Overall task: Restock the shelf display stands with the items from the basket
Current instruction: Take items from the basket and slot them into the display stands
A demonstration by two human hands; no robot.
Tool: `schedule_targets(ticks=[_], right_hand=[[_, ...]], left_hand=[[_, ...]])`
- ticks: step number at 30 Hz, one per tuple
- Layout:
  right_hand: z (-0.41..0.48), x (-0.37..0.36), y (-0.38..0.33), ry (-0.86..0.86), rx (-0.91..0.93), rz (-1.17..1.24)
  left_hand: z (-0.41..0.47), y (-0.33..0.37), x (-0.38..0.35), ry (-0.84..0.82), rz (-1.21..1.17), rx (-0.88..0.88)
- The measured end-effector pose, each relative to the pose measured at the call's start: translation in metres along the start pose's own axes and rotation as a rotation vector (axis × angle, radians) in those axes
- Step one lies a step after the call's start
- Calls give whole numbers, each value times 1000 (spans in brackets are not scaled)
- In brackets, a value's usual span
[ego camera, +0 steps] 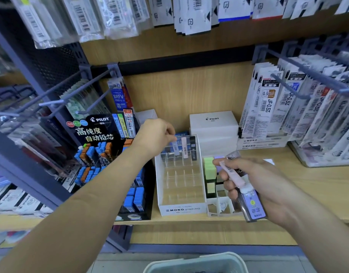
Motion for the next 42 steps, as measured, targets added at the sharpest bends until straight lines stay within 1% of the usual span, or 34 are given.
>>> schedule_targets(ticks=[3, 7, 13, 16, 20, 28, 32, 38, 40, 42], right_hand=[[-1, -2, 0, -18, -12, 18], [-2, -6, 0, -51, -29, 69], [-5, -10, -3, -79, 1, 86], [-6, -11, -2, -81, 15, 80], [-6, -11, -3, -61, 27, 75], [-5, -14, -3, -48, 38, 87], [-7, -16, -3, -63, 49, 86], [-7, -18, -1, -78, 51, 89], [-6, -18, 0, -51, 52, 89], [-5, -15, 0, 2, 75, 104]], left_hand=[[-2, 1, -7, -37, 48, -27], [0, -2, -16, -68, 90, -14], [1, 8, -15, -37, 185, -112], [1, 7, -15, -8, 154, -118], [4, 3, -13, -15, 127, -114], [10, 3, -15, -53, 172, -143], [12, 3, -18, -48, 198, -199], [6, 4, -13, -30, 180, -201], [1, 6, -9, 1, 160, -180], [-11, 12, -1, 39, 23, -104]])
Point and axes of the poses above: each hand's wrist, its own z-axis towards the middle knuckle, its own x-axis out of the back of the hand, y = z × x, the point moved 4 cm from there along z, towards the middle knuckle, and after that the axes turned 15 degrees about x, right-handed, at the moved point
